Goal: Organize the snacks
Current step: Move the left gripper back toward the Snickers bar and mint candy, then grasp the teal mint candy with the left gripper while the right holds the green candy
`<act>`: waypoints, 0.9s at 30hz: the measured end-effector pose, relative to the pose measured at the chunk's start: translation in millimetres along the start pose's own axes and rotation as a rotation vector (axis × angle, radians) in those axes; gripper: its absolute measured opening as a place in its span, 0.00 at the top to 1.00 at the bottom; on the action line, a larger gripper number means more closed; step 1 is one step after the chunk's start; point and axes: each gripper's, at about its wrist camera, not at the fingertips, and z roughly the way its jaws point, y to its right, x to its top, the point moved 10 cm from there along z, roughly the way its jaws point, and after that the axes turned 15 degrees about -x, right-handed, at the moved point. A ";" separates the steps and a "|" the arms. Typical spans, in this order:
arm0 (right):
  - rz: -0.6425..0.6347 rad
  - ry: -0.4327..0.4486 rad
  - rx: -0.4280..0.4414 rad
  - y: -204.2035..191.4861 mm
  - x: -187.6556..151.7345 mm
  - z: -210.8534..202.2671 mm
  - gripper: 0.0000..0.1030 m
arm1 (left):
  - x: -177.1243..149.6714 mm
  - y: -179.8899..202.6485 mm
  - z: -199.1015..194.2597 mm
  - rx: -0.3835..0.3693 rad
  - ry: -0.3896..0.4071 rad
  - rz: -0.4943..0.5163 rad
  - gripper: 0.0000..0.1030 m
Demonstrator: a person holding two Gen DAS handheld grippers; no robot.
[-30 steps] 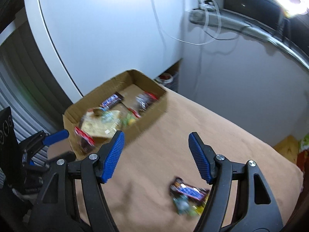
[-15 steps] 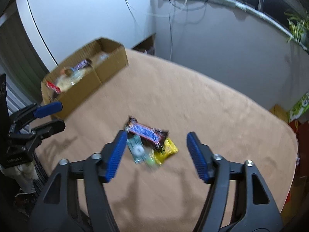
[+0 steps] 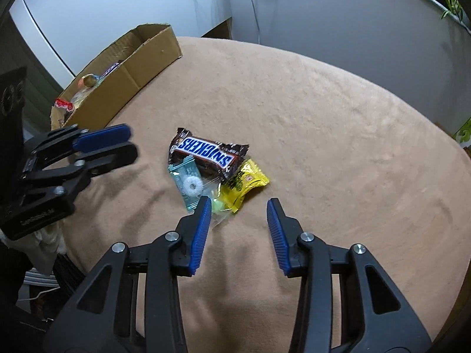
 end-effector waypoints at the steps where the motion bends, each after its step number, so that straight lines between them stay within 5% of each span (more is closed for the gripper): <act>1: -0.005 0.003 0.008 -2.8 -1.9 -0.8 0.61 | -0.9 1.2 1.5 -0.001 -0.010 0.012 0.72; 7: -0.092 0.044 0.014 -23.1 -11.1 -6.3 0.69 | -13.8 22.4 13.6 -0.064 -0.049 0.020 0.72; 27: -0.220 0.064 -0.026 -35.4 -11.1 16.8 0.69 | -25.9 13.4 47.7 -0.127 -0.079 -0.112 0.82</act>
